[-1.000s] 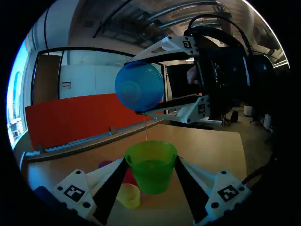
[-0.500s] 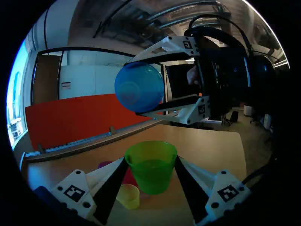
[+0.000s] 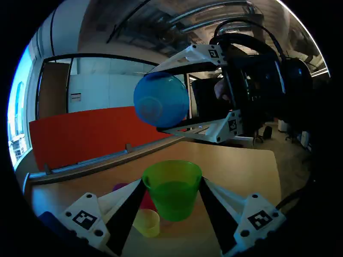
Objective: Pour water
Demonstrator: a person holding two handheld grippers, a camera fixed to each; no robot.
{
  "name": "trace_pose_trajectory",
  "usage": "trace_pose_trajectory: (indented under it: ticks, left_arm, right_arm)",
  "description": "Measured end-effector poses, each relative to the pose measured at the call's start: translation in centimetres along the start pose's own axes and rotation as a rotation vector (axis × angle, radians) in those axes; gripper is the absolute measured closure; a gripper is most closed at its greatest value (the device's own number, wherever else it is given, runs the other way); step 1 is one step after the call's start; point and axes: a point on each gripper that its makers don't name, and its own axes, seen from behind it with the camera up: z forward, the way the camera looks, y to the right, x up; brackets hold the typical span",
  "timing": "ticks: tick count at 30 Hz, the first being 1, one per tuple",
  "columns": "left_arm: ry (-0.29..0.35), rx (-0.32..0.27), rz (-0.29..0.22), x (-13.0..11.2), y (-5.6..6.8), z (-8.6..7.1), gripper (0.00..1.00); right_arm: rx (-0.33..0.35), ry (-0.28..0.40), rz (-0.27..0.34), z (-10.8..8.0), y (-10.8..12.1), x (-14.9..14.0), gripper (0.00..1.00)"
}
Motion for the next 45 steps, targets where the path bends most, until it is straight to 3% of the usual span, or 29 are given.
trace_pose_trajectory:
  ticks: [9,17,37,45]
  left_arm:
    - [-0.003,0.005,0.002,0.0,-0.2,0.0,0.14]
    - [-0.003,0.008,0.004,0.2,-0.1,-0.1,0.14]
    - [-0.008,0.016,0.016,0.7,-0.4,-0.4,0.14]
    - [-0.018,0.013,0.017,0.5,-0.3,-0.5,0.15]
  right_arm:
    - [0.000,-0.002,0.107,-0.4,-0.1,-1.0,0.09]
    - [0.000,0.006,0.238,-1.3,-0.4,-1.1,0.09]
    - [-0.006,0.044,0.651,-3.3,-1.3,-1.1,0.09]
    - [0.001,0.072,0.903,-3.6,-1.2,-0.8,0.09]
